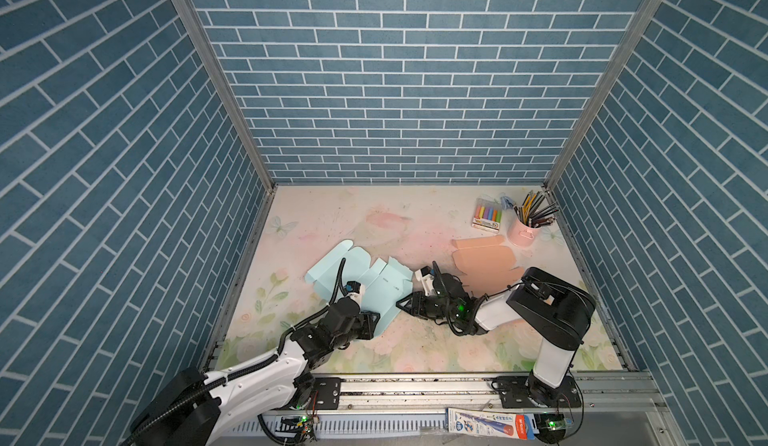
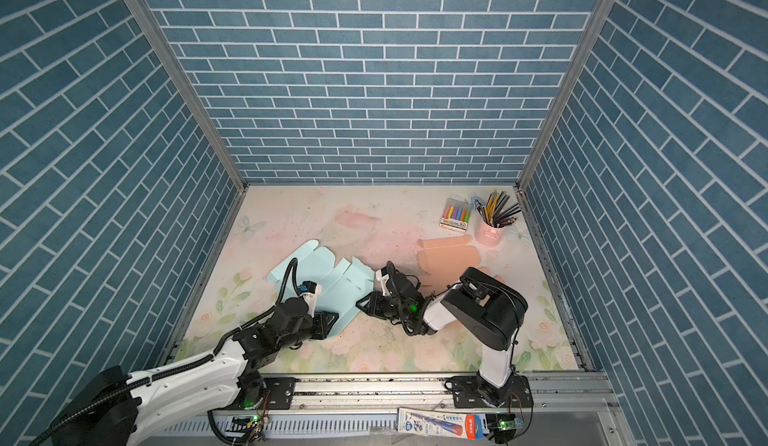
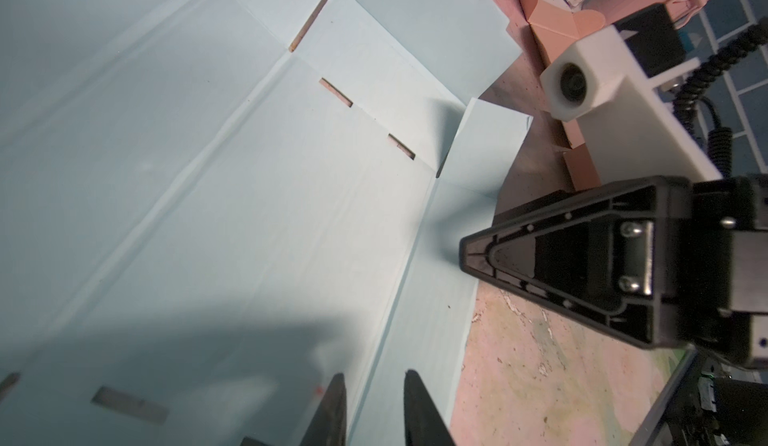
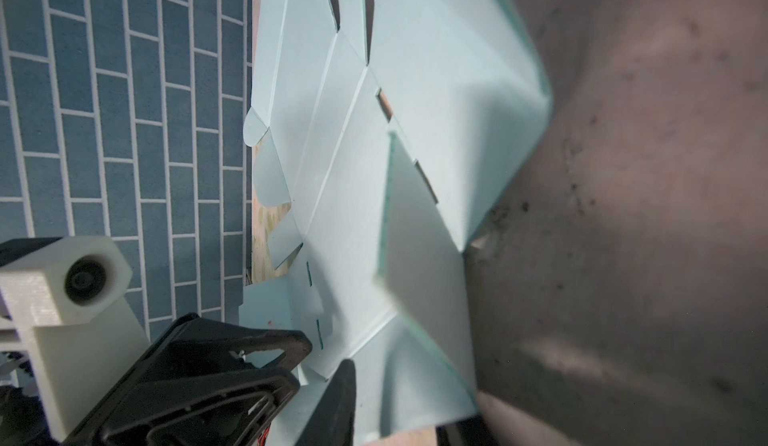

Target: Fold the paper box

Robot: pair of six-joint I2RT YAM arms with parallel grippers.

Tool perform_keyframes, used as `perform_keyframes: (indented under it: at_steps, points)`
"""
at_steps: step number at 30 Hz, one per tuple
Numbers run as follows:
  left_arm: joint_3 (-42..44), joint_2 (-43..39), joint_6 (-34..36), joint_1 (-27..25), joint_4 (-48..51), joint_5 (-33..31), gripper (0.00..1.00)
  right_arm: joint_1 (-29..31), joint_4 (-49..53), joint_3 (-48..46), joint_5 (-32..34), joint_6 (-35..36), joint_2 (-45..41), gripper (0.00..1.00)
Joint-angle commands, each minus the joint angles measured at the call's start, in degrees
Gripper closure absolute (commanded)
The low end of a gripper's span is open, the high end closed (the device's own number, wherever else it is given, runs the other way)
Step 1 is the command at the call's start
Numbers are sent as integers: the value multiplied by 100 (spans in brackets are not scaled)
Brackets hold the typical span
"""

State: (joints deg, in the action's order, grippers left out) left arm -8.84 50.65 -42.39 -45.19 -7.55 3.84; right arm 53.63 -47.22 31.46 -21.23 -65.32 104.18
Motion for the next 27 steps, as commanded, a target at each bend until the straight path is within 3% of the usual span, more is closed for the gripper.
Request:
perform_keyframes:
  at_steps: [1,13,27]
  points:
    - [67,-177,46,-10,-2,-72,74,34,25,155,193,-227,145,71]
    - [-18,-835,219,80,453,-263,74,-99,368,296,217,-76,103,80]
    - [-59,-1084,425,131,571,-217,74,-836,1811,680,32,1019,-245,82]
